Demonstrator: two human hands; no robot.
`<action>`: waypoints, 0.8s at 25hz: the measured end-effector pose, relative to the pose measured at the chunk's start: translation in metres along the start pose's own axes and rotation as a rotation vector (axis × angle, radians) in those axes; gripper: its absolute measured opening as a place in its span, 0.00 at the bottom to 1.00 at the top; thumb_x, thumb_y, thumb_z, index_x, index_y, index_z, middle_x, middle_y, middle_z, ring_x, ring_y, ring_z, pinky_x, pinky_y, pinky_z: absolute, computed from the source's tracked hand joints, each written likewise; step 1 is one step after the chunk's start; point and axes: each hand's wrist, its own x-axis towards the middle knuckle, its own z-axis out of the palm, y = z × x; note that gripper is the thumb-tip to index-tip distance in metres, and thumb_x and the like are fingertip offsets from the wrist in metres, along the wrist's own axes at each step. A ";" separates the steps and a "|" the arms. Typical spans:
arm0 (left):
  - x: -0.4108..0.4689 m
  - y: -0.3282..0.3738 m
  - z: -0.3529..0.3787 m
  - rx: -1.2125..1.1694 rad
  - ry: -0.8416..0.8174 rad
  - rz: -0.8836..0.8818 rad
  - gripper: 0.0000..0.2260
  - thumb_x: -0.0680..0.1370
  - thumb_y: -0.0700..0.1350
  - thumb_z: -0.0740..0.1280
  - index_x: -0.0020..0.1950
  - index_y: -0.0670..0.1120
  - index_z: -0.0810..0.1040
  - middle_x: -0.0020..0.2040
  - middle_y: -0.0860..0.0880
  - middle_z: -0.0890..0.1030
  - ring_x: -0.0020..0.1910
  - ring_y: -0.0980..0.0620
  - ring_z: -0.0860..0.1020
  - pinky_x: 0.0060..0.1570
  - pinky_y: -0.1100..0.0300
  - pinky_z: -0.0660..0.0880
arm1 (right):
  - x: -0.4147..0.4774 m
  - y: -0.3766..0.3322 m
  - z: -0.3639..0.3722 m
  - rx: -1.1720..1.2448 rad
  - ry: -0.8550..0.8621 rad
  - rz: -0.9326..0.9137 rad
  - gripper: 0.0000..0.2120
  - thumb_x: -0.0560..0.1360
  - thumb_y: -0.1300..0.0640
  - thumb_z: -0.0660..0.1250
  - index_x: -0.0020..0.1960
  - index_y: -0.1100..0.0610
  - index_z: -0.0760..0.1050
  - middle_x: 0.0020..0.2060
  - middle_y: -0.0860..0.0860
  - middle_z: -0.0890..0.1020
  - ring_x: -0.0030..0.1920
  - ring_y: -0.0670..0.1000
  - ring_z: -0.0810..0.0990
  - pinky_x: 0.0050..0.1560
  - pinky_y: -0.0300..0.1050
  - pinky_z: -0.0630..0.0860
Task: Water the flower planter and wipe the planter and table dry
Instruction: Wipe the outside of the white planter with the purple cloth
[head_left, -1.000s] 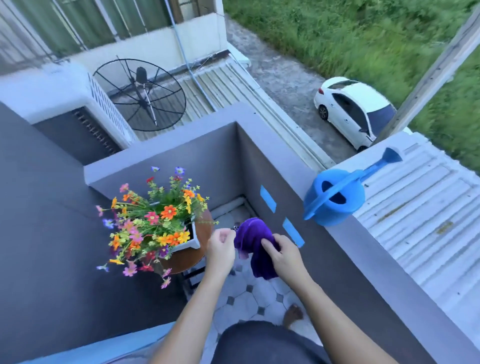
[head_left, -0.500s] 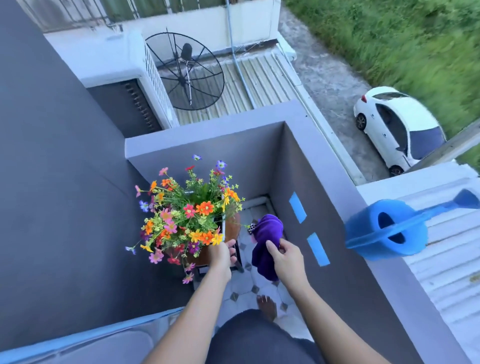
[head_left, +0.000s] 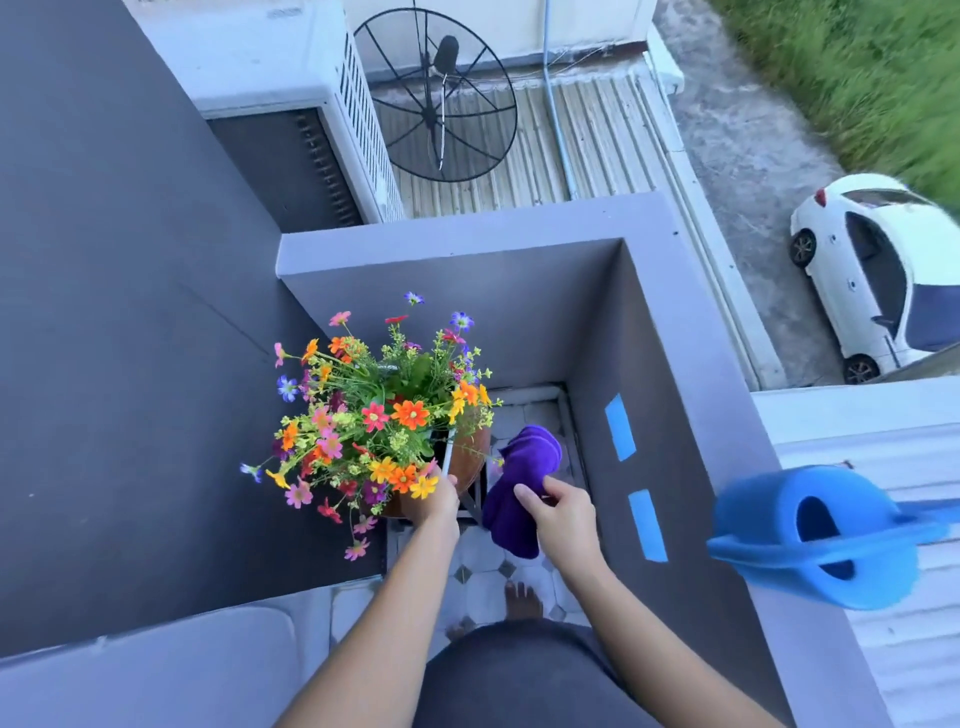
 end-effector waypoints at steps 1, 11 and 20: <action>-0.001 0.000 0.000 -0.015 0.025 -0.013 0.17 0.80 0.49 0.61 0.34 0.43 0.75 0.41 0.46 0.78 0.40 0.46 0.73 0.43 0.54 0.67 | 0.003 -0.001 0.001 0.005 -0.006 0.000 0.25 0.77 0.58 0.73 0.31 0.53 0.59 0.23 0.43 0.61 0.28 0.46 0.58 0.30 0.43 0.56; -0.024 0.030 -0.054 0.034 0.020 0.218 0.13 0.80 0.40 0.56 0.36 0.37 0.70 0.32 0.43 0.78 0.20 0.51 0.67 0.24 0.63 0.64 | 0.002 -0.035 0.013 0.231 0.015 -0.063 0.16 0.77 0.53 0.71 0.40 0.65 0.73 0.34 0.60 0.75 0.34 0.45 0.71 0.36 0.40 0.69; -0.091 0.096 -0.108 -0.026 -0.213 0.362 0.12 0.80 0.37 0.53 0.37 0.43 0.63 0.31 0.44 0.70 0.16 0.58 0.58 0.18 0.70 0.54 | 0.029 -0.120 0.031 0.293 0.105 -0.252 0.08 0.77 0.58 0.70 0.46 0.61 0.73 0.36 0.53 0.76 0.36 0.51 0.72 0.42 0.50 0.73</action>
